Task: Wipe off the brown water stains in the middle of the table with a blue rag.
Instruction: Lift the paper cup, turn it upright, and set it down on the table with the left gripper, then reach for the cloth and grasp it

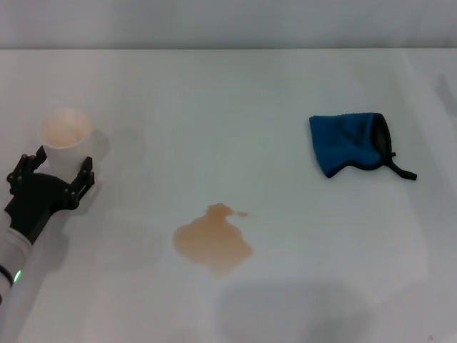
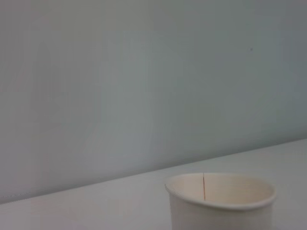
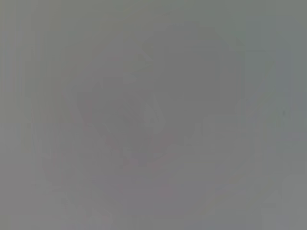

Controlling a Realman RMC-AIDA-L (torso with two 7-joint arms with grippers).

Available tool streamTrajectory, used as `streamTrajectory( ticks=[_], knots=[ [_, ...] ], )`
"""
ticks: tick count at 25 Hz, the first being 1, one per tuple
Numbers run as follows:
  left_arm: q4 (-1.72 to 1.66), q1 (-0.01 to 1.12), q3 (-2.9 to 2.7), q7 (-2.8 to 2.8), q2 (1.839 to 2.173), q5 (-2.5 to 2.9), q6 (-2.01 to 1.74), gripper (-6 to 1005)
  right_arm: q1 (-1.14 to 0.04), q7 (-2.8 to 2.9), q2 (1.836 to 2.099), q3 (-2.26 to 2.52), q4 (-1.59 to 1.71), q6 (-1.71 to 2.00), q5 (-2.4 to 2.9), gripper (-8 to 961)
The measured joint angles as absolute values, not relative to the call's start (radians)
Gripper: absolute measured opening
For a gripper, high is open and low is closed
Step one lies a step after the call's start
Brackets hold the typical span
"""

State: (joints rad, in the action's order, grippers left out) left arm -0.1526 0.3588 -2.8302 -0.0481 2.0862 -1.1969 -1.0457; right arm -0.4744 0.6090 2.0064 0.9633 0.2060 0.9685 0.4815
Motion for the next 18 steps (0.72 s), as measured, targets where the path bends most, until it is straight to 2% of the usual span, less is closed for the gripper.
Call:
streamTrajectory(
  ticks=[18],
  knots=[
    [-0.195,0.282,-2.829,-0.047,2.086,-1.216,-1.075,786,-0.474,0.609,2.007,0.963,0.220,0.966,0.482,826]
  ],
)
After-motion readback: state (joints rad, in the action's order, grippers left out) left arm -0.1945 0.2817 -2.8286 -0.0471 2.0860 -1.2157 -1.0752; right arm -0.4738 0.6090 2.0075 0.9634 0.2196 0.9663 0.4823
